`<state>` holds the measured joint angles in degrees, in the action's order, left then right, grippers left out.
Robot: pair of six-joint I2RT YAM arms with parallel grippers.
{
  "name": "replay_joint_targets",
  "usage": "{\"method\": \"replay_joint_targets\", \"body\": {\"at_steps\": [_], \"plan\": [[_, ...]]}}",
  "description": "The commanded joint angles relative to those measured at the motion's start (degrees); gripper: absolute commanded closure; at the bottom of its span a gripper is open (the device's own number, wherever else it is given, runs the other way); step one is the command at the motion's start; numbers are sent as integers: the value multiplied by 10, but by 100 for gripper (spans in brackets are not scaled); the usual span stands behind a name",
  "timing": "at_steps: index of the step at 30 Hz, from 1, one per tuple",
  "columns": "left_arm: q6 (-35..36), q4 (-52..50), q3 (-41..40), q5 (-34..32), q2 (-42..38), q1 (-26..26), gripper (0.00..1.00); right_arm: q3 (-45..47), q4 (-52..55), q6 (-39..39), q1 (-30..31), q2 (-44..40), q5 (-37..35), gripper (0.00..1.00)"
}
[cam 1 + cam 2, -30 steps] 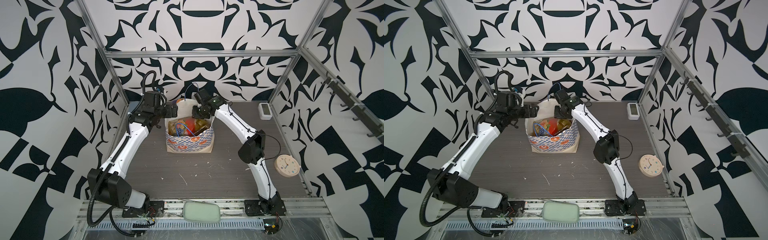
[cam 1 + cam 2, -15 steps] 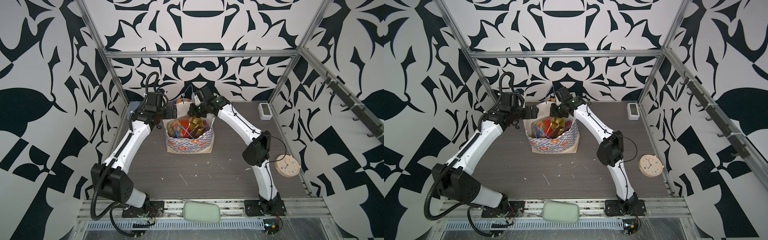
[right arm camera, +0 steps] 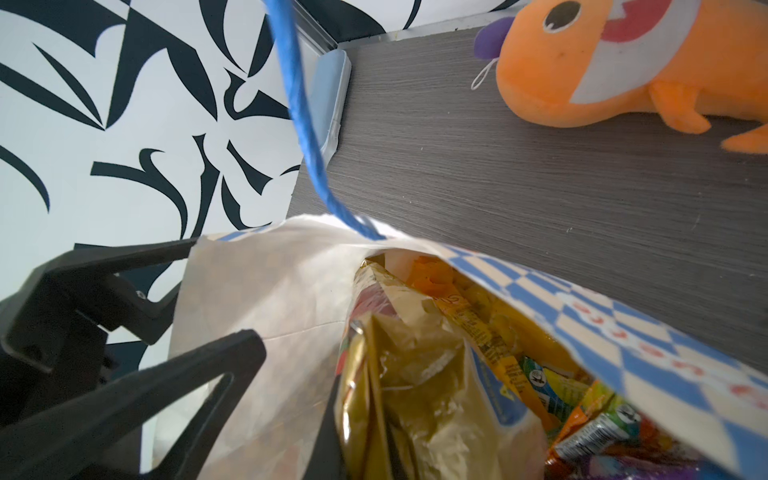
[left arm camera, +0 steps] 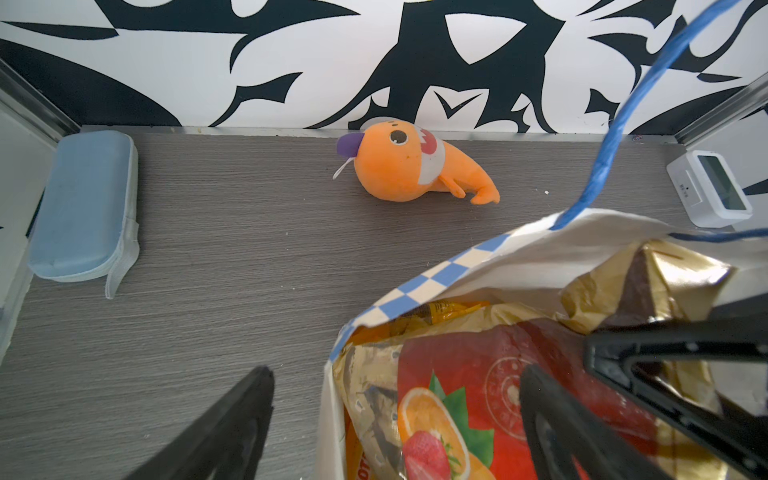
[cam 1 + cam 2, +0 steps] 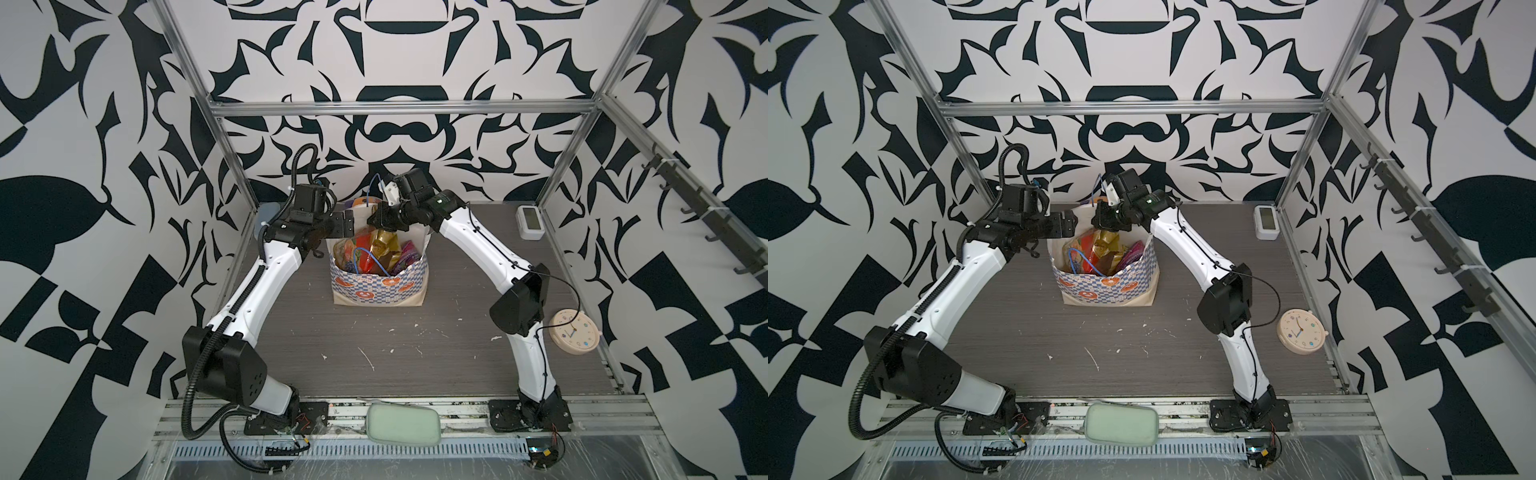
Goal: Take the snacks out of the paper bag
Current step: Pick up the snack from the paper bag.
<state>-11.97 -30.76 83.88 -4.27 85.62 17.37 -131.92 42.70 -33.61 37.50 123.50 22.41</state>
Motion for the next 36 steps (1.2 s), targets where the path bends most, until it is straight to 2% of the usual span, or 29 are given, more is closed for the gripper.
{"method": "replay_joint_targets", "body": {"at_steps": [1, 5, 8, 12, 15, 24, 36], "plan": [[3, -6, -5, -4, -3, 0, 5, -24, -50, 37, 3, -71, 13, 100], [5, 3, -9, 0, -13, 0, 6, -28, -52, 54, 3, -85, 6, 100], [5, 25, -19, 2, -28, 0, 7, -38, -74, 58, 1, -83, 55, 100], [5, 77, -54, 12, -64, 0, 8, -90, -48, 71, 1, -70, 85, 100], [6, 94, -69, 9, -83, 0, 8, -90, -68, 65, -3, -77, 123, 100], [15, 117, -87, 23, -109, 0, 8, -99, -32, 109, -7, -97, 60, 100], [0, 134, -101, 9, -121, 0, 7, -137, -85, 59, -42, -96, 141, 100]]}}
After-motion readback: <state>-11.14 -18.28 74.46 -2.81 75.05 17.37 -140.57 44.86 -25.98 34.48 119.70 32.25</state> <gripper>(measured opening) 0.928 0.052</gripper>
